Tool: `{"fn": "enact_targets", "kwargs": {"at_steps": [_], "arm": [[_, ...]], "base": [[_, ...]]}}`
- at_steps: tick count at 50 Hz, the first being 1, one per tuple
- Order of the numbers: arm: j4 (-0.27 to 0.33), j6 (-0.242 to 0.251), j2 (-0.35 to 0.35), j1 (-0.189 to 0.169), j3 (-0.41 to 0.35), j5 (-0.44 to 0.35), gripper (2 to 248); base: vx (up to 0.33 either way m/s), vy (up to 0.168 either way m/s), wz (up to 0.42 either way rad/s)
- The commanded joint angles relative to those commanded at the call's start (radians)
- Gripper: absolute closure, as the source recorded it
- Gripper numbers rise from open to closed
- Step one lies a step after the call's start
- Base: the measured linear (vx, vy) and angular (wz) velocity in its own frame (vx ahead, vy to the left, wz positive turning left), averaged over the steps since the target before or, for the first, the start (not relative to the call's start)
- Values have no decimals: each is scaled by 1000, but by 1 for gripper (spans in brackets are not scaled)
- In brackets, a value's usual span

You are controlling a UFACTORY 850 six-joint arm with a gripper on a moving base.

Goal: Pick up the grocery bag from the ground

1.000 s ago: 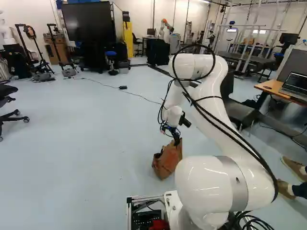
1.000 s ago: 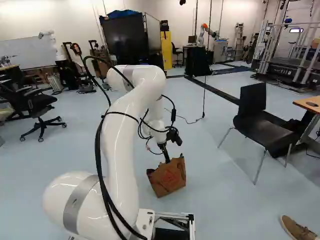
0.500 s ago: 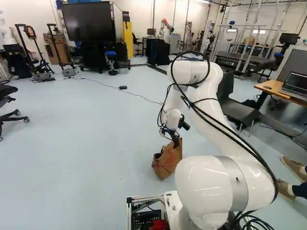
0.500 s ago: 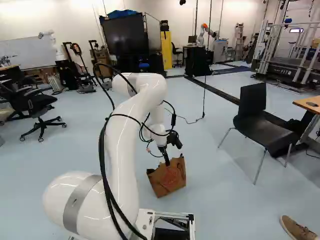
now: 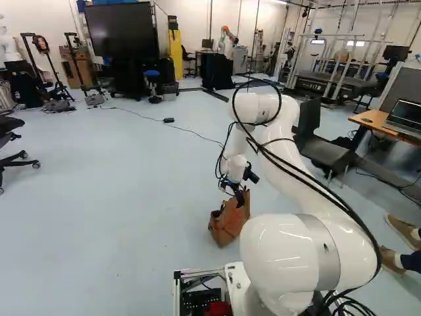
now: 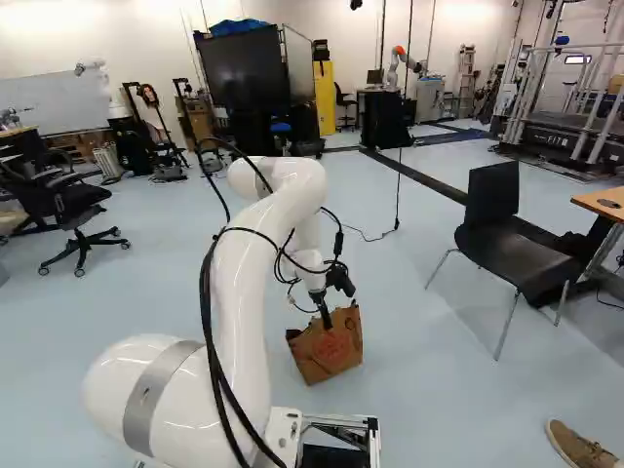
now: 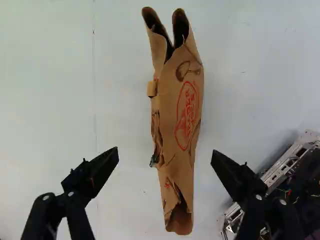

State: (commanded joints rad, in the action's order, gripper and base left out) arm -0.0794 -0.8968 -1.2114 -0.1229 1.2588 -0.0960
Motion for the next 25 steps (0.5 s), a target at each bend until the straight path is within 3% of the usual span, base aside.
{"fn": "enact_targets", "kwargs": {"at_steps": [25], "arm": [[0,0,-94,0,78,0,3]], "base": [[0,0,0]]}}
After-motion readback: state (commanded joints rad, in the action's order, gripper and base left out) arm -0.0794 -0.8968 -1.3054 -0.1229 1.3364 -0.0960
